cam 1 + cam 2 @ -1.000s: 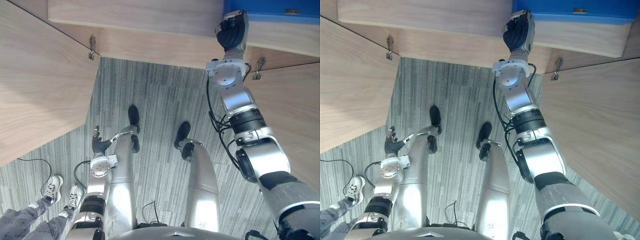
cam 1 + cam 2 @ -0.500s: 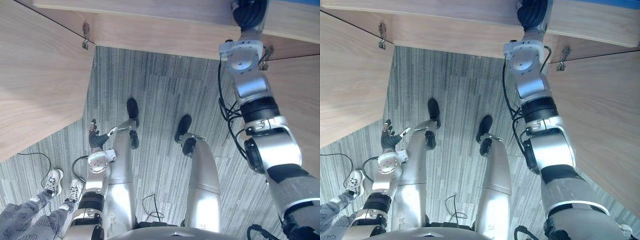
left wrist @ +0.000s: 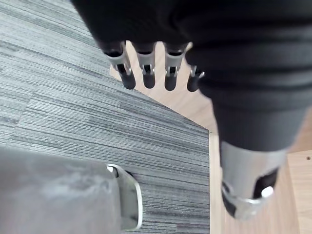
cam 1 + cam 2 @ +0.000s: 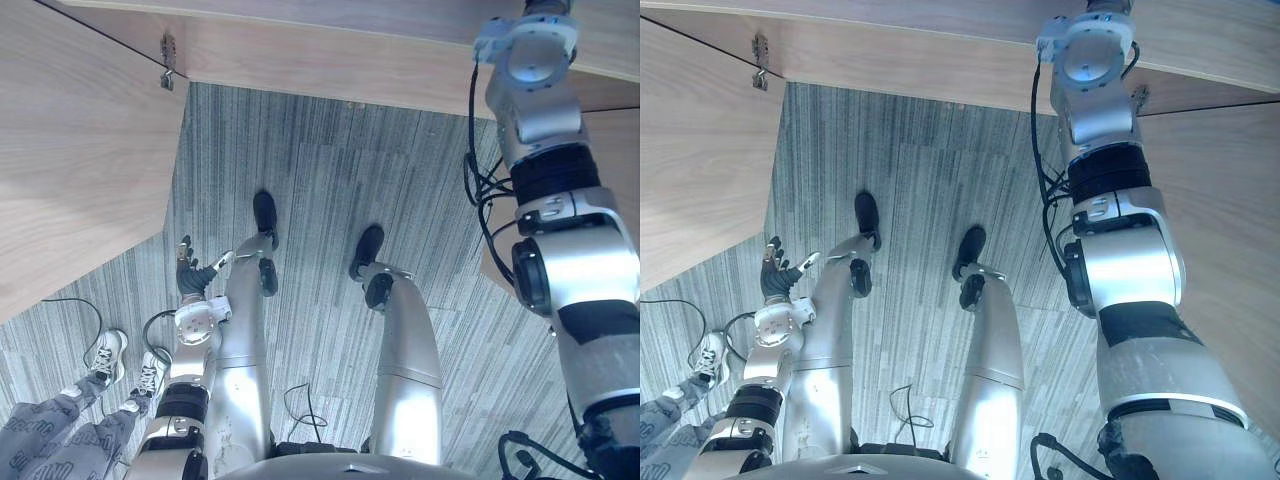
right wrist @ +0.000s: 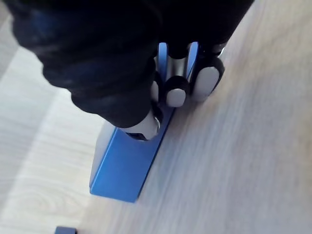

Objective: Walk over to the cabinet, pick up the folder, carry it to the office cabinet, place the folder inside the office cabinet, then close the office cabinet door

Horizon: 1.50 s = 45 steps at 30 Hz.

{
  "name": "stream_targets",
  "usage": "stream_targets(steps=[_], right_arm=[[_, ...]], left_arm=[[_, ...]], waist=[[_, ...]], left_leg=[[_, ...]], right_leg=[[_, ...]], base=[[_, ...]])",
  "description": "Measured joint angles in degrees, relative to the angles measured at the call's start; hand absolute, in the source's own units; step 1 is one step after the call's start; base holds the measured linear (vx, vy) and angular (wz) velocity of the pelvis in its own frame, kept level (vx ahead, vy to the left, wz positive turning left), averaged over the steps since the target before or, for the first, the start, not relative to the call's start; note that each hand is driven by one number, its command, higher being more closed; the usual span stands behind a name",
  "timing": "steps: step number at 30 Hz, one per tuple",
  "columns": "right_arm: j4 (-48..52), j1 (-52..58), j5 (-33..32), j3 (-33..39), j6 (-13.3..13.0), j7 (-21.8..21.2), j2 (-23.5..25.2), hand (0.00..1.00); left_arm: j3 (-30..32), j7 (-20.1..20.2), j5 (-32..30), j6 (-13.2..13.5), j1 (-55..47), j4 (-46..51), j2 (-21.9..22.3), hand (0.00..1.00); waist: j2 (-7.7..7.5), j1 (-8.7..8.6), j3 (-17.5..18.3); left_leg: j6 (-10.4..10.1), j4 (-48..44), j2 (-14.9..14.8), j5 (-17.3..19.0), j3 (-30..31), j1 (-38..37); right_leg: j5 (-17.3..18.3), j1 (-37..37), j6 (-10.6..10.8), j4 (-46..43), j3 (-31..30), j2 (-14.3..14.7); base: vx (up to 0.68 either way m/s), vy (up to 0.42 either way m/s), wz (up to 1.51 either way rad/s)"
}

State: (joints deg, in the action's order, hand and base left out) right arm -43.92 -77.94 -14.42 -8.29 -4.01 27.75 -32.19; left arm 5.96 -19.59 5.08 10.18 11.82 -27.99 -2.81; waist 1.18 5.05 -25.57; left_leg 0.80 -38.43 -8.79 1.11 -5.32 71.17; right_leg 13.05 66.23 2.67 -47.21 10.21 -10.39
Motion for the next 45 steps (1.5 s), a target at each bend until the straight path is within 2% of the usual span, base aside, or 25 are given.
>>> stream_targets(steps=[10,17,22,25,31,34,37,42,43,44,45], right_arm=[[-2.5,-4.2,-10.5,4.4,-3.4,1.7,0.0,1.00],[-4.4,-7.7,-17.6,5.3,-4.3,3.5,-0.6,1.00],[-4.3,-7.8,-18.2,8.0,-4.7,4.4,-0.4,1.00],[-1.8,-7.0,-19.4,12.2,-5.3,7.7,1.9,1.00],[11.9,2.8,-19.7,19.1,-6.2,14.5,11.3,1.00],[20.5,7.8,-15.8,20.3,-6.2,17.4,15.1,1.00],[28.9,13.2,-8.1,18.9,-5.7,18.9,17.8,1.00],[39.8,25.7,8.2,9.4,-2.1,18.2,20.9,1.00],[41.6,28.7,10.4,6.4,-1.8,17.4,21.2,1.00],[44.4,34.3,15.9,2.0,-1.1,15.4,21.8,1.00],[45.4,36.6,18.0,0.7,-0.8,14.4,22.0,1.00]], left_arm=[[1.4,-0.1,2.7,0.2,0.0,0.2,1.1,0.00],[1.8,-0.2,3.7,0.2,0.0,0.0,1.8,0.00],[1.8,-0.6,3.7,0.2,0.0,0.1,2.4,0.00],[1.7,-1.3,3.7,0.1,0.0,0.1,2.5,0.00],[1.6,-1.5,3.7,-1.5,-0.1,0.1,2.5,0.00],[0.9,-1.5,3.6,-2.2,-0.2,0.2,2.6,0.00],[0.5,-1.5,3.0,-2.4,-0.3,0.3,3.4,0.00],[-0.5,-1.0,0.2,-4.0,-1.1,-0.8,5.7,0.00],[-0.6,-0.8,-0.2,-4.2,-1.9,-0.9,6.1,0.00],[-0.7,-0.4,-1.4,-4.7,-2.9,-2.3,6.3,0.00],[-0.6,-0.1,-1.9,-4.9,-3.4,-3.0,6.3,0.00]], waist=[[0.07,-0.06,-0.7],[0.21,0.13,-0.8],[0.47,0.61,-0.9],[0.47,0.75,-0.9],[0.52,1.00,-0.9],[0.53,1.09,-0.8],[0.51,1.05,-0.8],[0.43,0.36,-0.7],[0.43,0.05,-0.5],[0.39,-0.13,0.6],[0.42,-0.15,1.1]], left_leg=[[-0.2,3.2,0.6,-2.0,-0.4,0.0],[-0.6,7.3,1.1,-4.8,-0.4,-0.2],[-0.3,7.7,1.3,-5.5,-0.4,-0.3],[-0.2,7.2,1.2,-5.6,-0.5,-0.5],[-0.5,3.8,0.6,-3.8,-0.3,-2.6],[-0.7,4.0,0.5,-3.1,-0.3,-4.7],[-0.7,4.6,0.5,-3.1,-0.5,-7.1],[-0.9,4.0,0.4,-1.9,-1.1,-13.8],[-0.9,3.8,0.3,-1.1,-1.1,-15.6],[-1.1,3.8,0.3,-0.2,-1.2,-18.3],[-1.2,4.1,0.3,0.2,-1.3,-19.4]], right_leg=[[-0.6,1.0,-0.2,1.2,0.1,-0.4],[-1.8,1.8,-0.1,2.7,0.7,-0.5],[-2.1,1.9,-0.3,2.7,0.9,-0.6],[-2.3,1.9,-0.7,2.1,0.7,-0.6],[-0.9,-0.4,-0.9,-0.4,0.0,-0.5],[-0.5,-2.3,-0.8,-0.6,0.0,-0.4],[-0.4,-4.5,-1.0,-0.6,-0.1,-0.4],[0.3,-11.4,-1.5,-0.1,-0.1,-0.4],[0.7,-13.4,-1.4,0.1,0.0,-0.4],[1.3,-16.3,-1.2,0.7,0.1,-0.3],[1.4,-17.5,-1.1,1.0,0.1,-0.3]], base=[[0.00,-0.002,0.03],[-0.02,-0.005,0.04],[-0.01,-0.003,0.02],[0.00,0.000,0.00],[-0.04,-0.038,-0.03],[-0.06,-0.045,0.01],[-0.04,-0.041,0.01],[0.00,-0.047,-0.01],[0.05,-0.056,0.00],[0.06,-0.053,0.00],[0.07,-0.046,-0.01]])
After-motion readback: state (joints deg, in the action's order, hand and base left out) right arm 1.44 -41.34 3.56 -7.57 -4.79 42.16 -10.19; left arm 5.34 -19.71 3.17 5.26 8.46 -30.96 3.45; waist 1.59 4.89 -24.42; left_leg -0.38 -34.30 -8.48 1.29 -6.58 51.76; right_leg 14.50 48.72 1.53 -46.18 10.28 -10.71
